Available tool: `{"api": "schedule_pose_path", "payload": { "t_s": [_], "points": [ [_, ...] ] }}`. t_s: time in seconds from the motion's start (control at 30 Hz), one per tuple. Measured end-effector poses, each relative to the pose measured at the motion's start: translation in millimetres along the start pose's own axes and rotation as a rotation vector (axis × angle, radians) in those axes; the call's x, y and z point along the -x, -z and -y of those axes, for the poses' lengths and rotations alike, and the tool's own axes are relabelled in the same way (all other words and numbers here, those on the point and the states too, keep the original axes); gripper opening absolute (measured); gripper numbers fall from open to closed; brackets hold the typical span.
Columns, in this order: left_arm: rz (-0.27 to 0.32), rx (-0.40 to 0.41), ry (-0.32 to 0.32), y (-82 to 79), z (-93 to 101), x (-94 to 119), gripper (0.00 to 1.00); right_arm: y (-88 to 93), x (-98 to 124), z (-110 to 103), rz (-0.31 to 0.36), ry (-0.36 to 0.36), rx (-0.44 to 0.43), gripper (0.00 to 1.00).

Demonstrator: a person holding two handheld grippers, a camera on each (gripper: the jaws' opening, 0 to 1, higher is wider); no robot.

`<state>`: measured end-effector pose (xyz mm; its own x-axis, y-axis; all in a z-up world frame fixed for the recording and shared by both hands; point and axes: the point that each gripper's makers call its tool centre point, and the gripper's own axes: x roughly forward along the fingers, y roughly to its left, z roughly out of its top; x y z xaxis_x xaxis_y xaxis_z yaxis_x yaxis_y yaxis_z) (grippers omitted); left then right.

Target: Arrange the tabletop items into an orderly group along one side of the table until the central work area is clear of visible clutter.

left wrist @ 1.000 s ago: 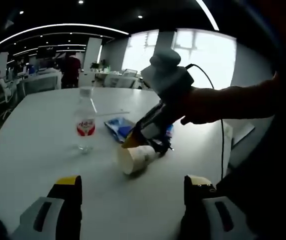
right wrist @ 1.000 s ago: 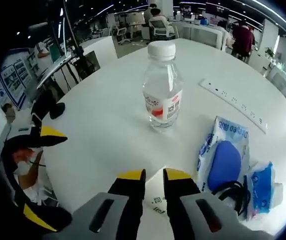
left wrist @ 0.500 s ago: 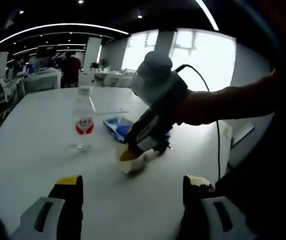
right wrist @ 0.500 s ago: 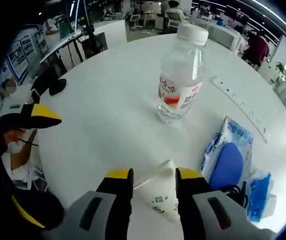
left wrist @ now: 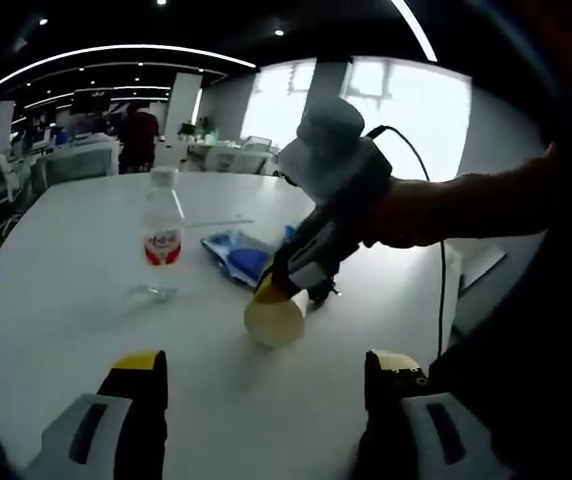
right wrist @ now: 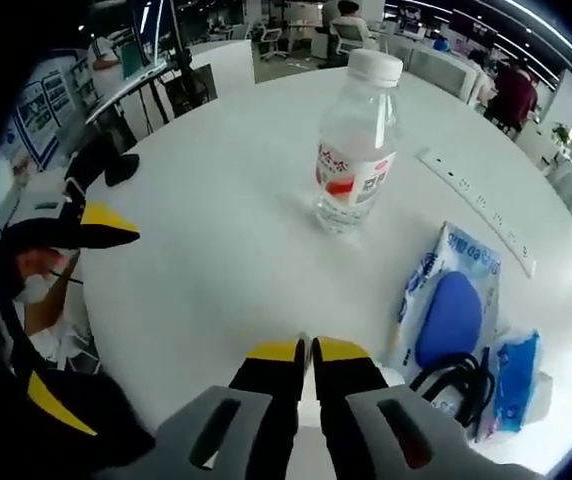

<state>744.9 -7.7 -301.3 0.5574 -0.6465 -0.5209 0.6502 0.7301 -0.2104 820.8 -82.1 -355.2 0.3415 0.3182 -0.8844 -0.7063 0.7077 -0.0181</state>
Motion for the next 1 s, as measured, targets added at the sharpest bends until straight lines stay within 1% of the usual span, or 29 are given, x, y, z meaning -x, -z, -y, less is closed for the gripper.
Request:
{"api": "schedule_pose_path", "payload": {
  "t_s": [0.2,0.33,0.4,0.47,0.53,0.57,0.67,0.7,0.83,0.87,0.9,0.93,1.0],
  "points": [
    [-0.014,-0.015,0.015,-0.5,6.5,-2,0.79,5.0,15,7,0.030,0.045,0.030,0.00],
    [-0.018,-0.027,0.027,-1.6,12.2,-4,0.79,9.2,27,15,0.068,0.064,0.009,0.00],
    [-0.025,-0.034,0.032,-2.0,15.3,-5,0.79,11.4,33,21,0.093,0.072,-0.025,0.00],
    [-0.028,-0.041,0.038,-3.2,19.1,-6,0.79,11.1,41,26,0.139,0.075,-0.093,0.00],
    [-0.030,-0.047,0.041,-4.1,21.4,-7,0.79,11.4,50,31,0.179,0.073,-0.141,0.00],
    [-0.029,-0.051,0.041,-4.8,22.1,-6,0.79,11.4,51,34,0.191,0.074,-0.162,0.00],
    [-0.018,-0.059,0.042,-8.2,23.2,-5,0.79,11.5,62,43,0.248,0.062,-0.245,0.00],
    [-0.013,-0.060,0.043,-9.4,23.8,-5,0.80,12.6,63,46,0.252,0.063,-0.265,0.00],
    [0.005,-0.069,0.042,-15.3,25.7,-2,0.82,16.3,70,55,0.274,0.079,-0.286,0.00],
    [0.006,-0.072,0.043,-16.9,26.0,-1,0.82,17.6,73,59,0.287,0.080,-0.308,0.00],
    [0.004,-0.075,0.042,-17.8,26.1,0,0.83,17.6,76,61,0.303,0.082,-0.329,0.00],
    [-0.001,-0.080,0.040,-17.9,25.7,1,0.83,17.7,76,62,0.306,0.082,-0.331,0.00],
    [-0.012,-0.088,0.036,-18.4,25.3,3,0.83,16.0,80,68,0.338,0.089,-0.355,0.00]
  ]
}}
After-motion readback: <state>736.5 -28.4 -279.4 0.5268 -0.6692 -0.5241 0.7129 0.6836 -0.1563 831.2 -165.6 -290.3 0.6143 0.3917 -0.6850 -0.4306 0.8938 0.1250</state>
